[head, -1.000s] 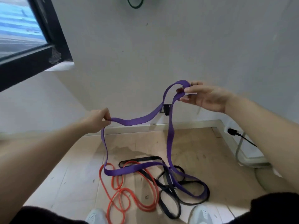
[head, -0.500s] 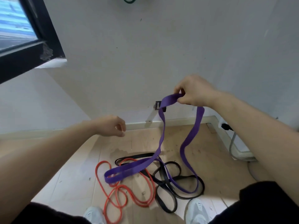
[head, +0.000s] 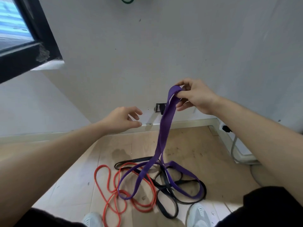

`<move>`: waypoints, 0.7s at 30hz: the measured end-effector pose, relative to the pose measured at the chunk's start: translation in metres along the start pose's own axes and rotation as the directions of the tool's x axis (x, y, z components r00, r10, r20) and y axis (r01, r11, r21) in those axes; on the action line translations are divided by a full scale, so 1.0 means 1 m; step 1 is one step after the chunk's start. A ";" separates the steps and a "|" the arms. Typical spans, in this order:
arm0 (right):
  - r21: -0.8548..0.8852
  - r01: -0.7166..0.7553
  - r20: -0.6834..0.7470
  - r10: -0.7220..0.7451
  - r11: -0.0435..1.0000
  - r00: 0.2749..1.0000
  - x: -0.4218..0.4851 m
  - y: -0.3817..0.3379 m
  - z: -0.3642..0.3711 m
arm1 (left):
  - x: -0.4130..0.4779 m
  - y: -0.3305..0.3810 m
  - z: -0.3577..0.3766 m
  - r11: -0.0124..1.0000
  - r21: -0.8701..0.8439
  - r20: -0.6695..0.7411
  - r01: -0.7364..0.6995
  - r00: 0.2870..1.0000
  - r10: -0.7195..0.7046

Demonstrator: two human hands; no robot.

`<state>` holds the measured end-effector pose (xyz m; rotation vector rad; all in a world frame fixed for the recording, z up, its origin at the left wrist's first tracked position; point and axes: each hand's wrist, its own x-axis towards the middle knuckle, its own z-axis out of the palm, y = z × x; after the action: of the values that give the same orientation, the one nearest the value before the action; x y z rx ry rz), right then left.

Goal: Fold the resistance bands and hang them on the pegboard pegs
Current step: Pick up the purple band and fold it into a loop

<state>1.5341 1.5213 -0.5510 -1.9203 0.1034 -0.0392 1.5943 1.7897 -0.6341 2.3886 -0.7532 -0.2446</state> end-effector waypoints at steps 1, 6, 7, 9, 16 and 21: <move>0.067 -0.001 0.047 -0.003 0.998 0.999 -0.001 -0.001 0.000 | 0.000 0.001 0.002 0.999 -0.041 -0.001 0.012 1.000 -0.012; 0.262 0.029 0.230 -0.091 0.965 0.969 -0.006 -0.007 0.007 | 0.002 0.017 0.013 0.970 -0.244 0.029 0.023 0.999 -0.016; 0.272 0.030 0.261 -0.104 0.962 0.960 -0.007 -0.009 0.008 | 0.003 0.020 0.015 0.966 -0.260 0.036 0.011 0.999 -0.002; 0.296 0.037 0.318 -0.135 0.955 0.938 -0.009 -0.012 0.012 | 0.004 0.027 0.021 0.957 -0.290 0.048 -0.008 0.999 0.023; 0.543 0.027 0.331 -0.244 0.839 0.912 -0.013 -0.026 0.016 | -0.002 0.055 0.034 0.834 -0.549 -0.052 -0.049 0.998 0.025; 0.641 0.051 0.261 -0.280 0.766 0.924 -0.011 -0.030 0.005 | -0.002 0.066 0.035 0.790 -0.613 -0.024 -0.033 0.999 0.023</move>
<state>1.5248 1.5371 -0.5242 -1.2298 -0.2937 0.1296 1.5507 1.7307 -0.6214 1.7508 -0.5842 -0.3922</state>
